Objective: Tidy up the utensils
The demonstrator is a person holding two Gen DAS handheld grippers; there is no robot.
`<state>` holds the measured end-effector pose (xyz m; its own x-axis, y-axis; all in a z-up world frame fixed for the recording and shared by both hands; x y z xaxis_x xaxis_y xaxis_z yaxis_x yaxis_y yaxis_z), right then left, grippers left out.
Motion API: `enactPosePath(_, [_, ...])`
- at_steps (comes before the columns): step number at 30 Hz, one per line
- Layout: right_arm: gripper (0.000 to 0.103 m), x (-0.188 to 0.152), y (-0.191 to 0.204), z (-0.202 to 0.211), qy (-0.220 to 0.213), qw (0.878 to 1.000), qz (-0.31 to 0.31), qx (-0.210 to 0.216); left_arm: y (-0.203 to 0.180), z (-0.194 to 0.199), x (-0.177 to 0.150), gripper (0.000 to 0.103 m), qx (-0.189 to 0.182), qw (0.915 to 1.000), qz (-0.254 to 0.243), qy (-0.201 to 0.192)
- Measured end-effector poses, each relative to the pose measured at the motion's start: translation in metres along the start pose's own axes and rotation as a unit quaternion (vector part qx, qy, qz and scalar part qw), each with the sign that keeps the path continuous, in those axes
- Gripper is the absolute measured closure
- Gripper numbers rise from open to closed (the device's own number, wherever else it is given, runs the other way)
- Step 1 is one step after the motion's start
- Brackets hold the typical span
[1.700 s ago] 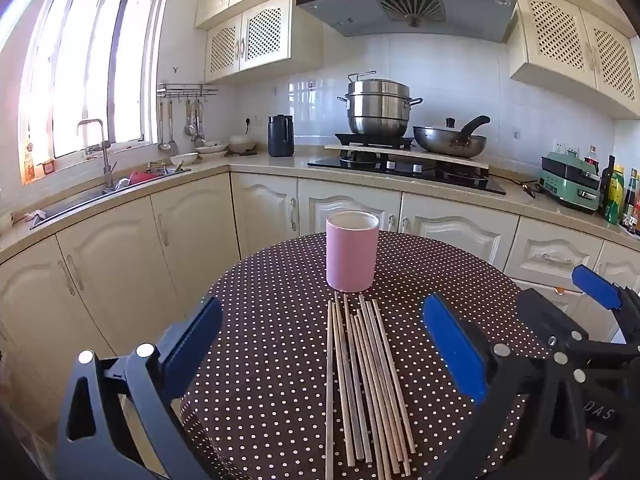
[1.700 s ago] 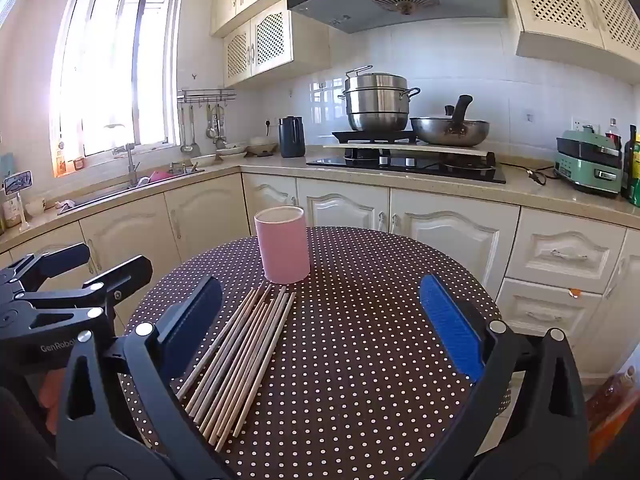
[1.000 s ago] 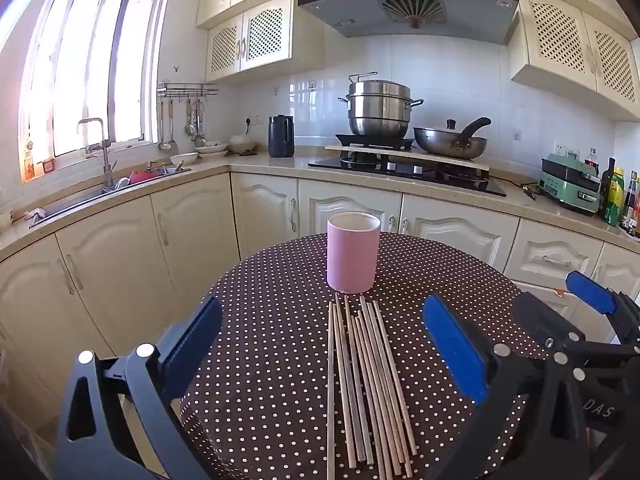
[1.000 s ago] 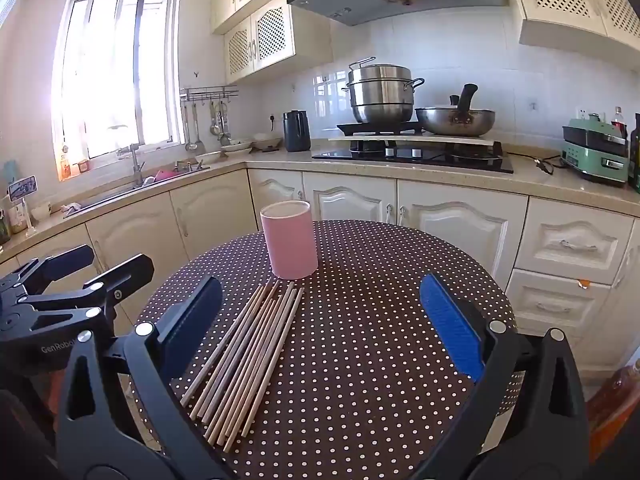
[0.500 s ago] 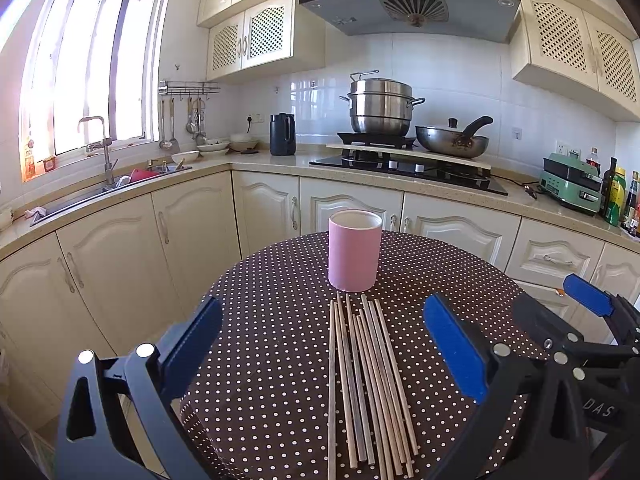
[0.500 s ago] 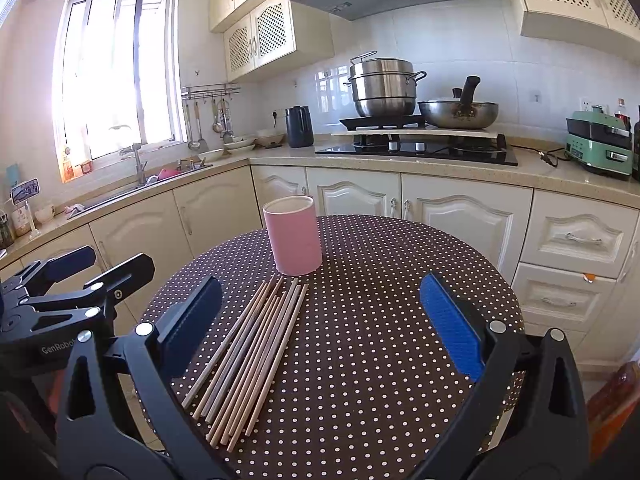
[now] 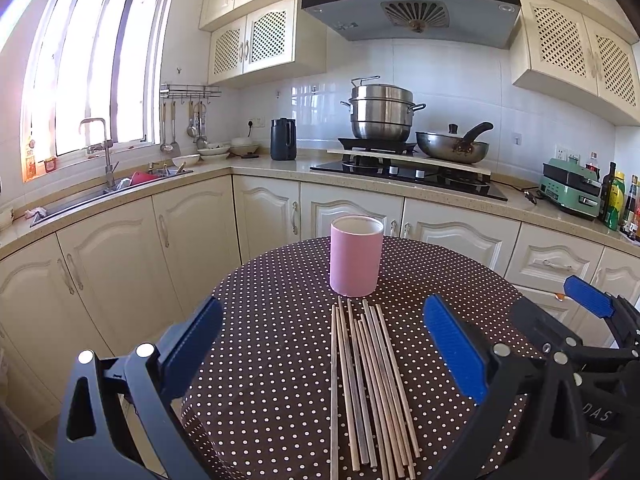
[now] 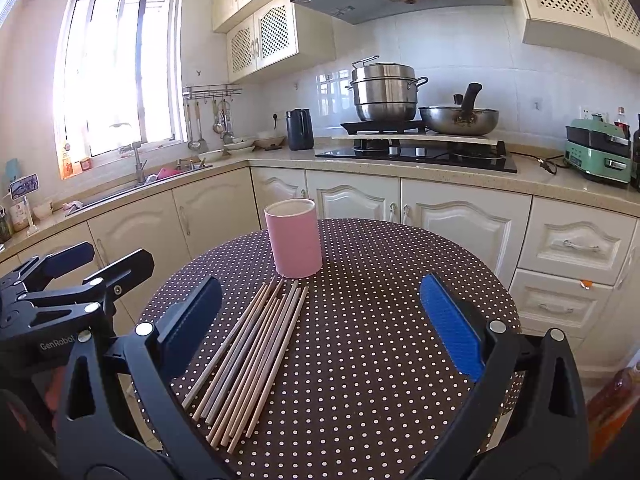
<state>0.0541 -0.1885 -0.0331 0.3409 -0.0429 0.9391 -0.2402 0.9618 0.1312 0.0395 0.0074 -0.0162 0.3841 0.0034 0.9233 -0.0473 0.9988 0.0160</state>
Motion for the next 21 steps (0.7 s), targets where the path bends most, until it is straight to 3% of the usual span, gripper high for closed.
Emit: enactPosePath(21, [0.006, 0.0005, -0.0053, 0.0051, -0.004, 1.0, -0.012, 0.001, -0.0037, 0.0041, 0.0027, 0.004, -0.006, 1.0, -0.002, -0.004])
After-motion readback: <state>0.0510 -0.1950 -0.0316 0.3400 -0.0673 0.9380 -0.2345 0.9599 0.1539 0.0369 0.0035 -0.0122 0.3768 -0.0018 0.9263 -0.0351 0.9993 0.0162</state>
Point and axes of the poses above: each gripper's, at about its wrist camera, not at the fingertips, and z roughly against the way its jaws point, y to its left, x to its top, the point moved 4 cm from there along -z, roughly the way its jaws point, and after that the axes turned 3 degrees about x, right-handed, at the moved point
